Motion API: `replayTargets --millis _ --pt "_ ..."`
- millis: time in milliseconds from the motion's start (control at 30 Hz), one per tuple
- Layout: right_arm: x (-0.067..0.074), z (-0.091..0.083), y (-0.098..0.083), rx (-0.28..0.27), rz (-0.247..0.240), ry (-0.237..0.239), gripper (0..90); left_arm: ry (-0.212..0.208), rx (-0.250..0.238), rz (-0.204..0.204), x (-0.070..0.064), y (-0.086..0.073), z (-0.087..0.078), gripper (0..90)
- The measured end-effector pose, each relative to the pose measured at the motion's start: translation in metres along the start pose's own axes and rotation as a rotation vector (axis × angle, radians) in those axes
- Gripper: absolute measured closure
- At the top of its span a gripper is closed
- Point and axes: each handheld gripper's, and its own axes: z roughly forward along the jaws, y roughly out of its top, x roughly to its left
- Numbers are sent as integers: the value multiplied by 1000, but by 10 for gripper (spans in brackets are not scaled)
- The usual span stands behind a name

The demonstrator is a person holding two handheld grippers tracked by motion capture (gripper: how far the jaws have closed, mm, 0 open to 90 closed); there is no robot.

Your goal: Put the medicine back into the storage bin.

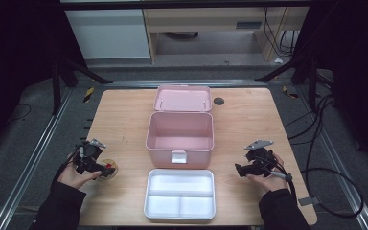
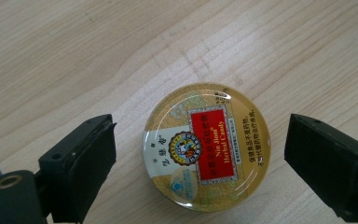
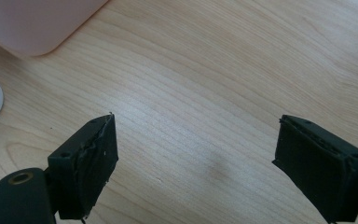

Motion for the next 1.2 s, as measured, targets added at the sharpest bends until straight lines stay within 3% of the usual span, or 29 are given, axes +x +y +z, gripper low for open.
replayTargets --millis 300,433,500,667,933,1200 --pt "0 1 -1 5 -5 4 139 -20 43 0 1 0 14 106" --pt "2 1 -2 12 -18 1 139 -28 64 -18 3 0 22 148" --pt "2 1 -2 13 -26 -1 139 -32 71 -20 2 -1 23 193" --pt "1 2 -2 12 -24 1 141 -18 83 -22 2 1 20 199" --pt "1 3 -3 21 -27 1 142 -43 -7 -7 -8 13 -7 199" --pt "-2 4 -2 19 -7 -13 144 -71 -89 56 -25 37 -33 199"
